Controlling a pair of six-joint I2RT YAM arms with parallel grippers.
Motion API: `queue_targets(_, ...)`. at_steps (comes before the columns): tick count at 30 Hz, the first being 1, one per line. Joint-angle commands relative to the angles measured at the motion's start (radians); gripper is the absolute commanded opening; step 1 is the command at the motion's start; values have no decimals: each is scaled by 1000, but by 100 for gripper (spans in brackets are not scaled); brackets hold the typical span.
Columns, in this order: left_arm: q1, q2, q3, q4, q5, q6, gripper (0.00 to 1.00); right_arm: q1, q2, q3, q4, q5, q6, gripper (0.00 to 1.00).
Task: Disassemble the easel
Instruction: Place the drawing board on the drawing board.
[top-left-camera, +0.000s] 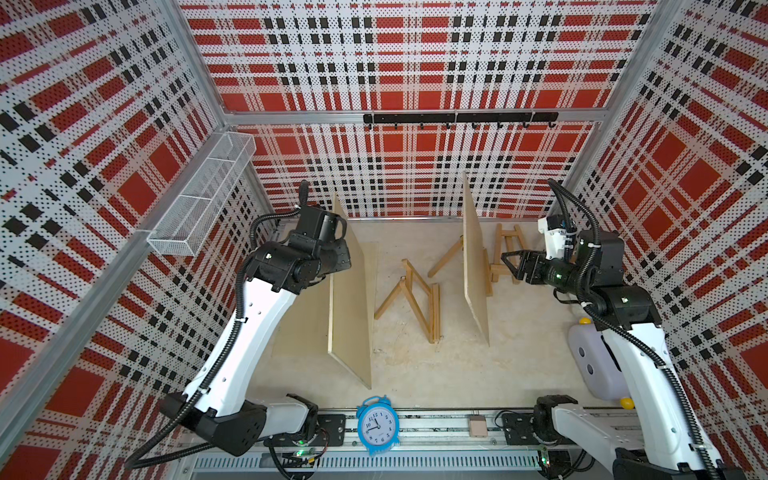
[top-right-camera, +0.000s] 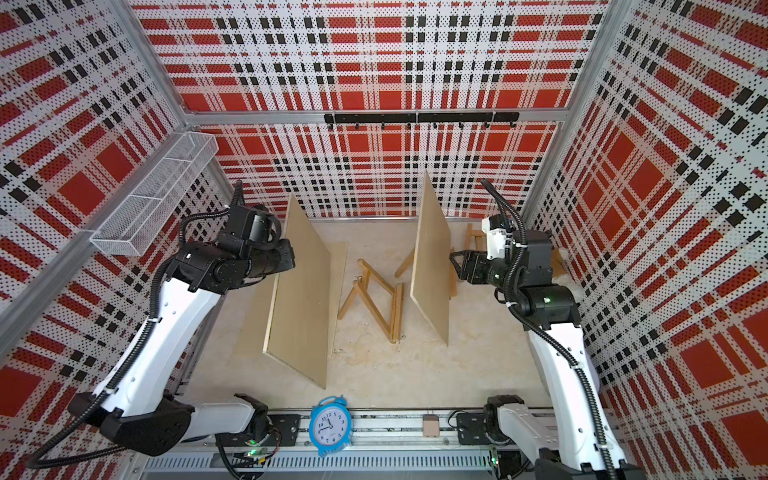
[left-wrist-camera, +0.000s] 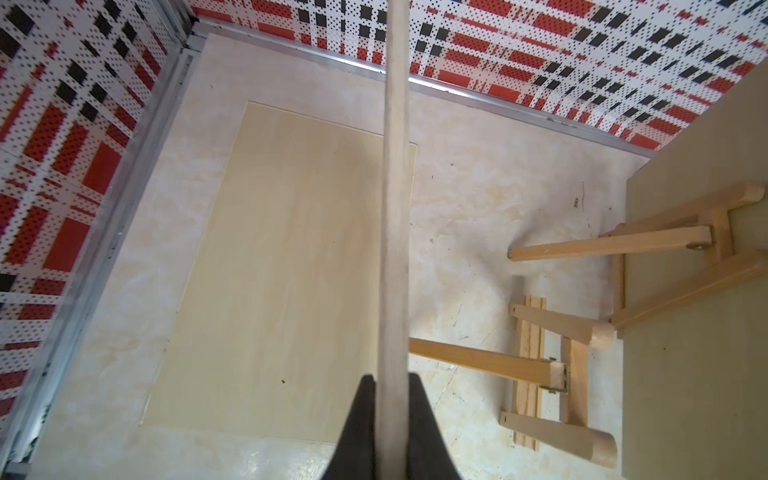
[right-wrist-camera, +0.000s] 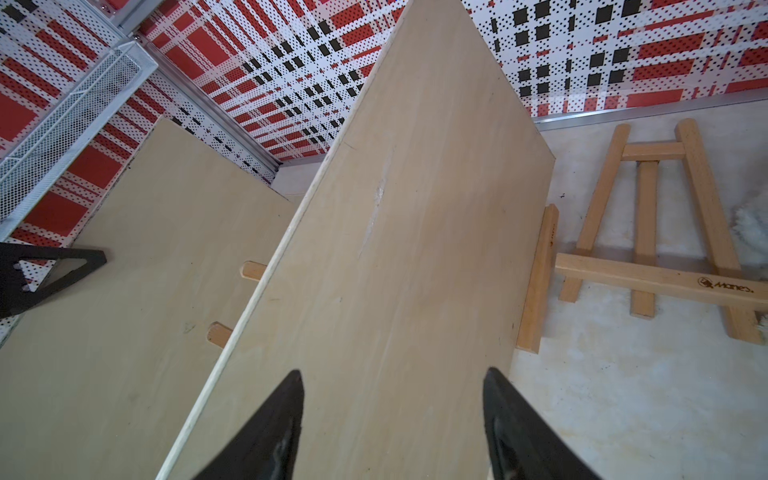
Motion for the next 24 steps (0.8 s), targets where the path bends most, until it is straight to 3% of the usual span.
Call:
queue_targets(1,91,-22,-12,221,128,44,0,5,14,5,20,27,-3,68)
queue_targets(7,282,4,-89,283,351,122,0,8,70,36,24,39,2,68)
queue_targets(14,432,46,-195,359,581,184,0,20,128,73,32,71,2,68)
queue_targets(24,569,86,-278,306,654,313,0,72,180,91,70,112,16,68)
